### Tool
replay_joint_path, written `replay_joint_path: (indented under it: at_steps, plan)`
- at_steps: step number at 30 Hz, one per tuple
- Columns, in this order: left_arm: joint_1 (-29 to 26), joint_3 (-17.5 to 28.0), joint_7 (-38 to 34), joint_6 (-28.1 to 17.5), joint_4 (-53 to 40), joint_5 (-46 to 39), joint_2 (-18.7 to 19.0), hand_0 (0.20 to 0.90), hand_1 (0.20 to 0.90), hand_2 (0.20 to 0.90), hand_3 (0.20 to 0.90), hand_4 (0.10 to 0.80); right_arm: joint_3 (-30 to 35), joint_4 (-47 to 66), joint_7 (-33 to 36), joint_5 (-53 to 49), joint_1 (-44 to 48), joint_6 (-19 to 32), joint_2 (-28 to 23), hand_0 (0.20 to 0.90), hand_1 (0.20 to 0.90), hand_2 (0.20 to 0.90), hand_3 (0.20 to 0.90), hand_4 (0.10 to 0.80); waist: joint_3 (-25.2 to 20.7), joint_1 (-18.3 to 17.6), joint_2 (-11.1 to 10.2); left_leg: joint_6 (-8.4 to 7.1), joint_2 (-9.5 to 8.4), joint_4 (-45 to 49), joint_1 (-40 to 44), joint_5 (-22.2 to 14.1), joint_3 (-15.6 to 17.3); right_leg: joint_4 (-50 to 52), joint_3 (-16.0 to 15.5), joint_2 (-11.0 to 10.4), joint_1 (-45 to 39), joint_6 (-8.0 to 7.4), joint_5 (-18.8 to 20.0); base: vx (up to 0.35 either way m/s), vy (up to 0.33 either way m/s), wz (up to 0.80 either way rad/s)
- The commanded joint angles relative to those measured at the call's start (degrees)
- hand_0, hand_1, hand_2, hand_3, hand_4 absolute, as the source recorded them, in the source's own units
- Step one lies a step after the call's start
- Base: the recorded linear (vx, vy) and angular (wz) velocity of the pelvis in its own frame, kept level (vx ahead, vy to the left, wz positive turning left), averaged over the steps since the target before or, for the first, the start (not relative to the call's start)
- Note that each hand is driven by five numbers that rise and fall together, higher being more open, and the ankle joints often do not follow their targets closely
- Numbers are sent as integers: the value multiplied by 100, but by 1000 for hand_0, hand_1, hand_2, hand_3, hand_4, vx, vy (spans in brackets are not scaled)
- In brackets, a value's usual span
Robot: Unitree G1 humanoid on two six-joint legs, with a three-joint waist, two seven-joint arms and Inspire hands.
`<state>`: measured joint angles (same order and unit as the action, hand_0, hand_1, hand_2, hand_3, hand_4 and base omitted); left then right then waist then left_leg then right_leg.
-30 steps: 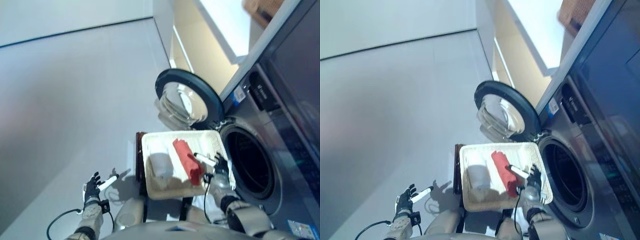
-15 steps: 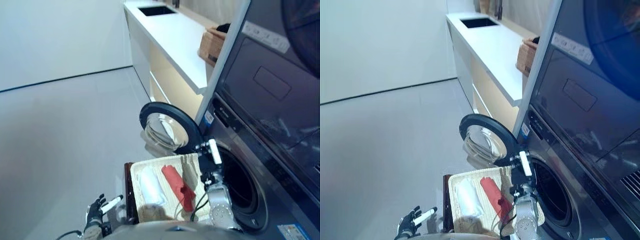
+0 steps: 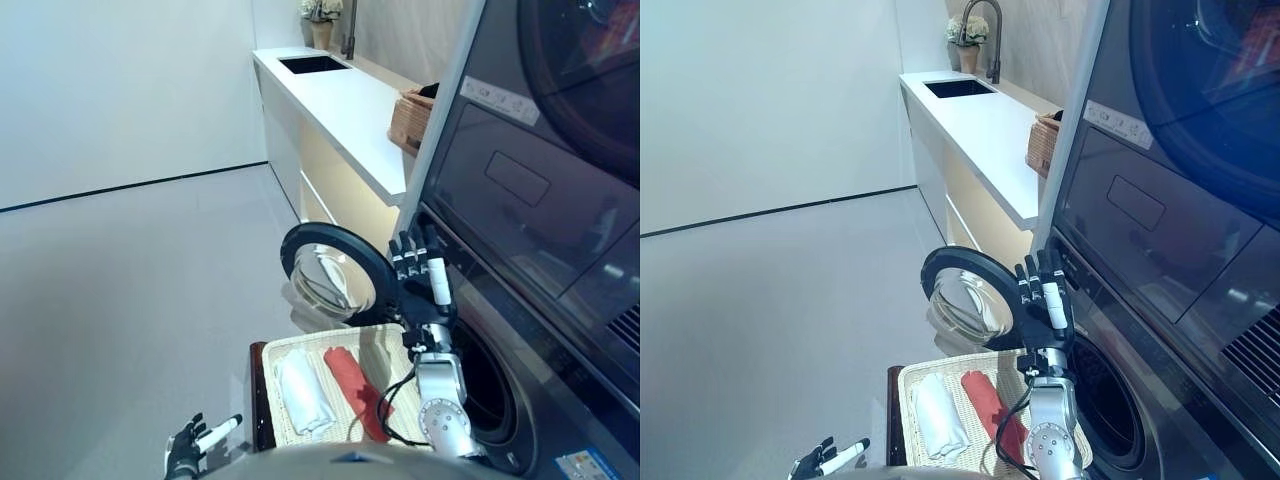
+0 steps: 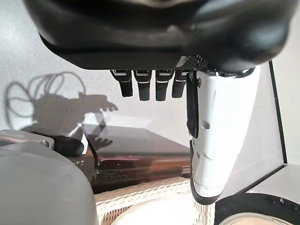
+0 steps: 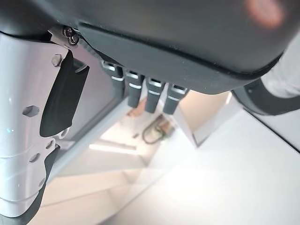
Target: Pick up the clothes and place them into the washing machine
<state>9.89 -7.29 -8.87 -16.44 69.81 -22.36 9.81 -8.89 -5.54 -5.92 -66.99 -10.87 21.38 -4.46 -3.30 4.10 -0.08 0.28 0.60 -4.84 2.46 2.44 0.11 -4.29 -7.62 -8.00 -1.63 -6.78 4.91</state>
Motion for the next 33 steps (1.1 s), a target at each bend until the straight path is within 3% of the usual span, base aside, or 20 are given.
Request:
replay_joint_path:
  at_steps: [1,8,9,10,14,15,29,30,33]
  plan:
    - [-339,31,-75,-223,401,166,152,900,900,900,900,800,69,895,-204,101,179,409,111,200,200,200,200,300,-258,129,-128,-289,-10,102,-283,209,-47,273,-112,237,-86,66,-233,0,0,0]
    - [-342,22,-106,-232,372,154,159,900,900,900,900,800,27,899,-235,41,201,422,121,200,200,200,200,300,-254,133,-147,-288,-9,94,-273,192,-62,263,-136,229,-117,65,-244,2,-1,1]
    - [-342,19,-109,-231,372,158,161,900,900,900,900,800,22,899,-233,57,206,432,102,590,590,590,590,578,-256,134,-150,-287,-7,95,-271,189,-64,266,-133,226,-114,65,-244,0,0,0]
    - [-333,19,-107,-227,370,157,162,900,900,900,900,800,24,923,-247,44,199,414,105,900,900,900,900,800,-260,135,-154,-286,-5,92,-264,182,-68,265,-134,228,-119,66,-249,0,0,0]
    - [-348,0,-131,-234,346,152,157,900,900,900,900,800,-7,900,-51,321,237,525,24,900,900,900,900,800,-255,133,-165,-285,-9,99,-255,168,-58,274,-119,216,-117,60,-245,0,0,0]
    - [-342,-5,-138,-235,355,150,160,900,900,900,900,800,38,906,-12,347,230,482,40,200,200,200,200,300,-258,129,-165,-284,-9,98,-256,167,-55,274,-116,216,-118,61,-250,0,0,0]
    - [-328,-22,-200,-239,368,132,165,900,900,900,900,800,-40,962,73,366,172,483,131,200,200,200,200,300,-302,126,-194,-285,4,93,-275,161,-60,281,-132,214,-86,60,-251,0,0,0]
    - [-332,-33,-197,-241,363,123,166,900,900,900,900,800,-62,958,68,355,181,450,135,900,900,900,900,800,-300,126,-195,-283,5,94,-281,164,-61,286,-125,214,-82,59,-253,0,0,0]
    - [-331,-36,-192,-234,356,149,176,900,900,900,900,800,-135,1039,64,467,188,415,67,900,900,900,900,800,-295,126,-200,-281,6,95,-282,165,-68,293,-122,214,-77,60,-254,0,0,0]
